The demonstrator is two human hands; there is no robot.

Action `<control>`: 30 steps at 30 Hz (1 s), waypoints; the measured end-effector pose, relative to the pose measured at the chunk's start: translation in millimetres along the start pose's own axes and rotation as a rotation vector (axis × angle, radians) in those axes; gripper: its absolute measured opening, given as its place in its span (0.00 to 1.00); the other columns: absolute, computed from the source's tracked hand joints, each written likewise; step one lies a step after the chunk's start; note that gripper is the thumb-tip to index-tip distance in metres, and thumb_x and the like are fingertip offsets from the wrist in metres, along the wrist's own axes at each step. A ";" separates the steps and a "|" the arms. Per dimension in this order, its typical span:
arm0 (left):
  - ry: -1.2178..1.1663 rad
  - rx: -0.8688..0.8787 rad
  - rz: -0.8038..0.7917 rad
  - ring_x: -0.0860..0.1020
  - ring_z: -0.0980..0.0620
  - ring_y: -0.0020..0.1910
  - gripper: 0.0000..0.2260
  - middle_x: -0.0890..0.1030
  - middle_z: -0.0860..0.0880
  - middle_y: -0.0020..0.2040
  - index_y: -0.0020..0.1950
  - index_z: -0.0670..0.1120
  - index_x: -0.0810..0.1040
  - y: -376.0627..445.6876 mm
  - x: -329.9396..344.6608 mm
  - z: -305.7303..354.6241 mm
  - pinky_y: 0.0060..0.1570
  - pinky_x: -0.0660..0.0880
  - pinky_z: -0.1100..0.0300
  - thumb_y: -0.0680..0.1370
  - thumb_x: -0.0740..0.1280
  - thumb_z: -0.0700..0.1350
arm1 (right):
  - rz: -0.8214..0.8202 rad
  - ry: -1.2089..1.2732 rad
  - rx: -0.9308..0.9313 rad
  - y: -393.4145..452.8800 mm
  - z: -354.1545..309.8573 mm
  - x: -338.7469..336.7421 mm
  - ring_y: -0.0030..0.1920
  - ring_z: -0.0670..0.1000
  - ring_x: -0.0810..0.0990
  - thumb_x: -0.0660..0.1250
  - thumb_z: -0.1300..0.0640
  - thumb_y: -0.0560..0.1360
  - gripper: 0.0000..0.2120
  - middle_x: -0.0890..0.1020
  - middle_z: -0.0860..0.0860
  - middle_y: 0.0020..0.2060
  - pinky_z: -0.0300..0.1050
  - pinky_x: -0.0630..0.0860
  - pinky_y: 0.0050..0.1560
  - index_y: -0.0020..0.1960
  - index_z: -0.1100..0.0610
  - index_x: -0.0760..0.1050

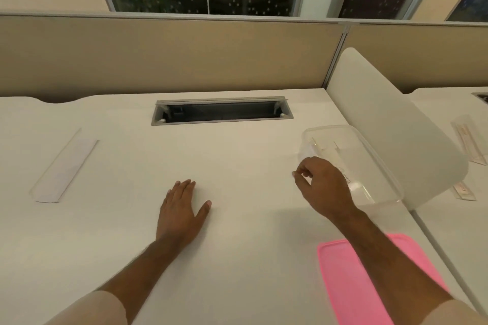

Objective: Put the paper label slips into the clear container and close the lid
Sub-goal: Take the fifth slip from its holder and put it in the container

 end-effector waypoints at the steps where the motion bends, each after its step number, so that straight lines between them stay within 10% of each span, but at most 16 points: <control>1: 0.007 -0.006 0.018 0.57 0.49 0.79 0.30 0.65 0.49 0.77 0.76 0.46 0.64 0.1 -10.3 -10.6 0.77 0.54 0.53 0.79 0.62 0.59 | -0.031 0.023 -0.023 -1.5 -12.7 11.3 0.36 0.52 0.75 0.70 0.58 0.74 0.06 0.77 0.49 0.33 0.50 0.74 0.40 0.39 0.57 0.75; 13: 0.138 -0.195 0.306 0.73 0.42 0.65 0.22 0.77 0.43 0.64 0.65 0.41 0.75 11.4 -139.6 -164.7 0.64 0.71 0.45 0.74 0.72 0.46 | -0.373 0.214 -0.150 19.3 -164.2 150.4 0.54 0.49 0.79 0.66 0.52 0.77 0.09 0.81 0.45 0.52 0.43 0.73 0.56 0.55 0.53 0.78; 22: 0.059 -0.539 0.296 0.73 0.38 0.66 0.22 0.76 0.40 0.67 0.70 0.40 0.71 36.0 -166.6 -238.0 0.64 0.69 0.45 0.79 0.66 0.49 | -0.588 0.244 -0.197 45.4 -248.4 220.0 0.76 0.44 0.61 0.62 0.50 0.79 0.26 0.65 0.44 0.75 0.41 0.58 0.74 0.76 0.48 0.61; 26: -0.047 -0.611 0.262 0.77 0.39 0.40 0.12 0.80 0.44 0.38 0.37 0.45 0.74 42.9 -164.2 -259.3 0.38 0.75 0.49 0.80 0.60 0.45 | -0.628 0.214 -0.253 61.1 -273.5 242.7 0.78 0.44 0.53 0.62 0.50 0.79 0.30 0.59 0.44 0.78 0.40 0.53 0.75 0.78 0.49 0.56; 30: -0.043 -0.588 0.361 0.69 0.43 0.31 0.16 0.71 0.46 0.28 0.32 0.43 0.65 43.3 -166.5 -267.0 0.30 0.63 0.55 0.80 0.58 0.43 | -0.618 0.196 -0.290 74.1 -290.4 258.7 0.78 0.45 0.51 0.62 0.49 0.79 0.31 0.56 0.46 0.79 0.40 0.52 0.75 0.79 0.49 0.53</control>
Point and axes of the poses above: each hand's wrist, its own y-axis towards the middle knuckle, its own x-axis out of the palm, z = x × y, the point moved 2 cm from there along y, towards the middle knuckle
